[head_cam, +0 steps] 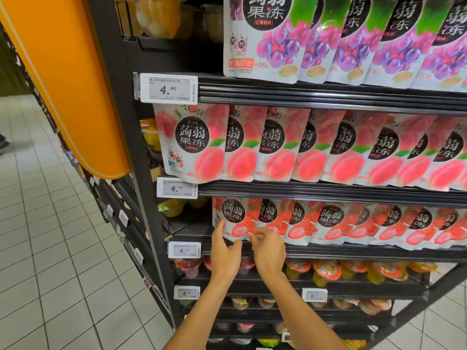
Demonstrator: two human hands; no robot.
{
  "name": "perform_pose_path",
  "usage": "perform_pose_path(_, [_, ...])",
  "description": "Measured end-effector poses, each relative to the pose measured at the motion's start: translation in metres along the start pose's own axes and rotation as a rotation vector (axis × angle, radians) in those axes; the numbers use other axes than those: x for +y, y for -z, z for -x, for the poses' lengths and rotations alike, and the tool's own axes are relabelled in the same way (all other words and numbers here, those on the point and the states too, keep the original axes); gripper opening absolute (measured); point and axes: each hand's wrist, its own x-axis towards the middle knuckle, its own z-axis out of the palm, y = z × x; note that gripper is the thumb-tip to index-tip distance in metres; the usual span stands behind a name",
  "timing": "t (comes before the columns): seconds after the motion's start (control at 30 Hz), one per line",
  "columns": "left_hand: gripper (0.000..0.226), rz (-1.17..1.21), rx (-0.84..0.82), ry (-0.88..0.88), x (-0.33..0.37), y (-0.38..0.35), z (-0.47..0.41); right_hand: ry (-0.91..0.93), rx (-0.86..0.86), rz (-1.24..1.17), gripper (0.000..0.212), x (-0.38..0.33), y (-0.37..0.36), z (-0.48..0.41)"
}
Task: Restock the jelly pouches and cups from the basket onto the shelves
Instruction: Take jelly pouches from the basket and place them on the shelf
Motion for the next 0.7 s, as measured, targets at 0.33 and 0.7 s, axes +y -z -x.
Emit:
perform_pose_path(0.33, [0.068, -0.048, -0.037, -0.013, -0.001, 0.005, -0.001, -0.024, -0.045, 0.048, 0.02, -0.001, 0.001, -0.001])
perform_pose_path(0.7, [0.057, 0.009, 0.025, 0.074, -0.002, 0.009, -0.002, -0.023, -0.005, 0.052, 0.024, -0.001, 0.006, 0.003])
